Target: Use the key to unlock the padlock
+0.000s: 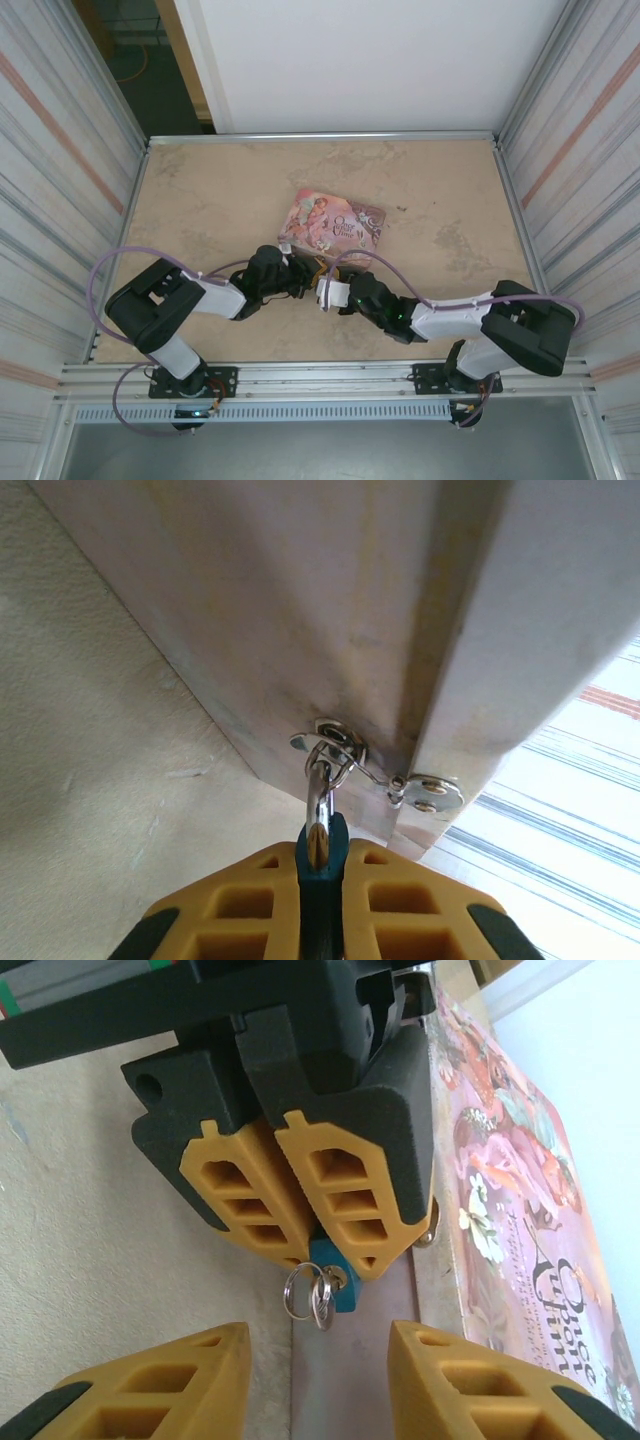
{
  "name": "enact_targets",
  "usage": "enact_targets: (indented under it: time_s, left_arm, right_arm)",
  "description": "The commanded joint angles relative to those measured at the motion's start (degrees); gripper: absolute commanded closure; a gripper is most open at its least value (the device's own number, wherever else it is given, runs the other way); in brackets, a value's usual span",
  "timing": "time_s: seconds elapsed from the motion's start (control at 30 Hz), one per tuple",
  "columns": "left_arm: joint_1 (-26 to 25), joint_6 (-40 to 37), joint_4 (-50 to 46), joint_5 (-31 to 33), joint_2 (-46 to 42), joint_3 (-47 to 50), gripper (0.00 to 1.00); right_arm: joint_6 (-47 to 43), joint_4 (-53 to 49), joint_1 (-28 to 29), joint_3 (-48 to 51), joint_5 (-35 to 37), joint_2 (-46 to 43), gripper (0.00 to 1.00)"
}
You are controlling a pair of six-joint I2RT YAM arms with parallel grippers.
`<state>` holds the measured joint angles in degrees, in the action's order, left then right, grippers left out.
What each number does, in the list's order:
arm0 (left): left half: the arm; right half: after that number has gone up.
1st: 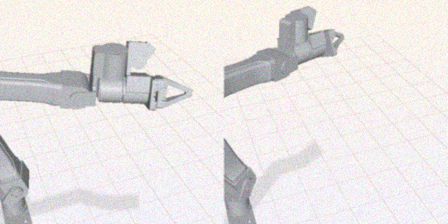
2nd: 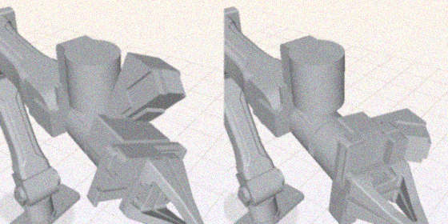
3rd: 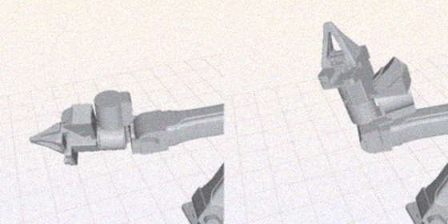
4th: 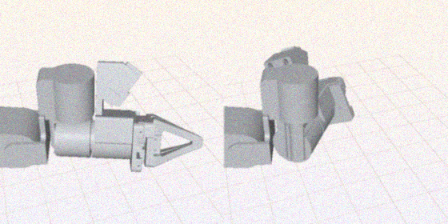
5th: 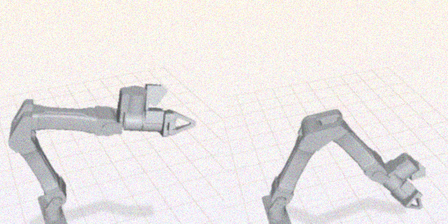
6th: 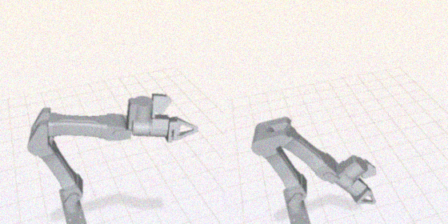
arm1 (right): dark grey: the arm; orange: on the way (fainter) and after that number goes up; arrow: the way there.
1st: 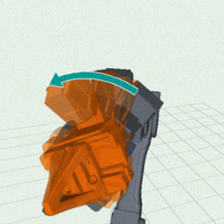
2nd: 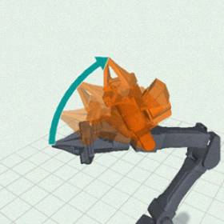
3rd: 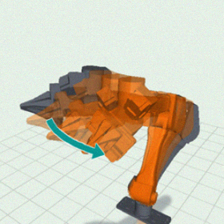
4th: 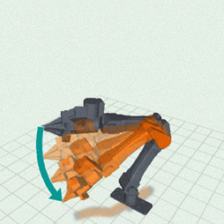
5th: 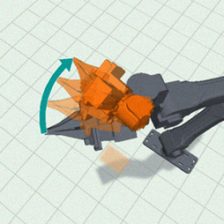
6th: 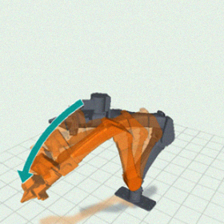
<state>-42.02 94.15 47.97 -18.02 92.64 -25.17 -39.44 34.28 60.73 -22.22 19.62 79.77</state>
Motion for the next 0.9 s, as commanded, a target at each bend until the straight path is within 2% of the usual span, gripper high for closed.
enact_targets:
  time_s: [0.0,0.87]
  left_arm:
    - [-0.1,-0.6,-1.9,-1.6,-0.7,-0.8,1.0]
    - [-0.2,-0.2,-1.0,-2.2,0.3,-0.9,1.0]
  right_arm:
    - [1.5,1.4,-0.3,-2.0,0.4,1.3,0.62]
    - [3.5,4.1,-0.6,-3.8,2.4,6.4,0.84]
